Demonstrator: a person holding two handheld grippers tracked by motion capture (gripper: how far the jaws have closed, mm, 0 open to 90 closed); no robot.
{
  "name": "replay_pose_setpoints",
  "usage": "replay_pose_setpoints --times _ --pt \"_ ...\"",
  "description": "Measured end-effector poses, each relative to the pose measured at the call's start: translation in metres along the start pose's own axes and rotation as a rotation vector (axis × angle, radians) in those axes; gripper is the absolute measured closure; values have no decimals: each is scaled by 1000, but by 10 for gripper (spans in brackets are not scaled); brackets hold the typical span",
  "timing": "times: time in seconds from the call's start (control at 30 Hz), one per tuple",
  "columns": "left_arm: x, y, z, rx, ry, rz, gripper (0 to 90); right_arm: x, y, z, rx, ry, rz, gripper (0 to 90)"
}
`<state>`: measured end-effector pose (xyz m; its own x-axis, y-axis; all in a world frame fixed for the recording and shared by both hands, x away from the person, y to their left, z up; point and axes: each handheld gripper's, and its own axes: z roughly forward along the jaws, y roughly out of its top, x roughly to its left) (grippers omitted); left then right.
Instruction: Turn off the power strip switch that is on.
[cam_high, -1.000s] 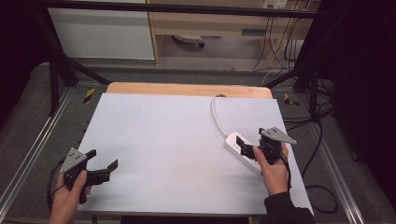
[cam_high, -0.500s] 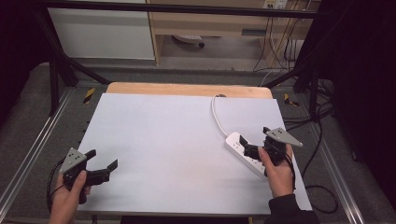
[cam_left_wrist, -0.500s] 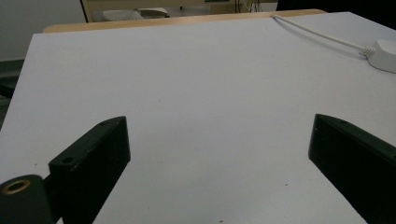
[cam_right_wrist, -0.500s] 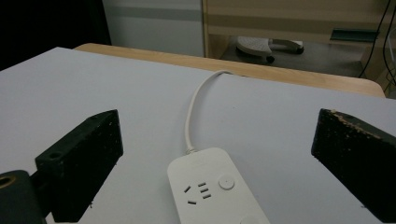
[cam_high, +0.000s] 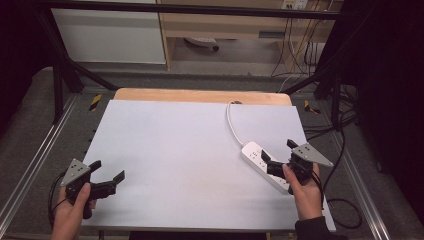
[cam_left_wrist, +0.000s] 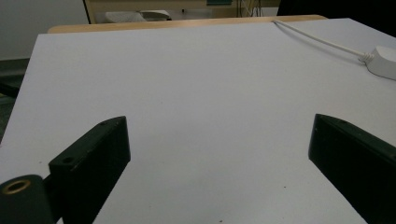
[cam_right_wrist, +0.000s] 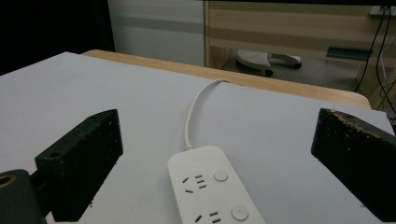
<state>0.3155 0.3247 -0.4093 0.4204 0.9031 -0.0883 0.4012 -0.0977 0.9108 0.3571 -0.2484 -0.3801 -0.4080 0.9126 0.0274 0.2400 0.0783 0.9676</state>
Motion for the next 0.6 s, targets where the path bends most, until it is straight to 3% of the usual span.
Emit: replay_pose_setpoints --times 0.27,0.6 --pt "-2 1 -2 -2 4 -2 55 -6 -7 -15 -21 -20 -18 22" --pt "-4 0 0 9 1 10 55 -8 -24 -28 -3 -14 -11 22"
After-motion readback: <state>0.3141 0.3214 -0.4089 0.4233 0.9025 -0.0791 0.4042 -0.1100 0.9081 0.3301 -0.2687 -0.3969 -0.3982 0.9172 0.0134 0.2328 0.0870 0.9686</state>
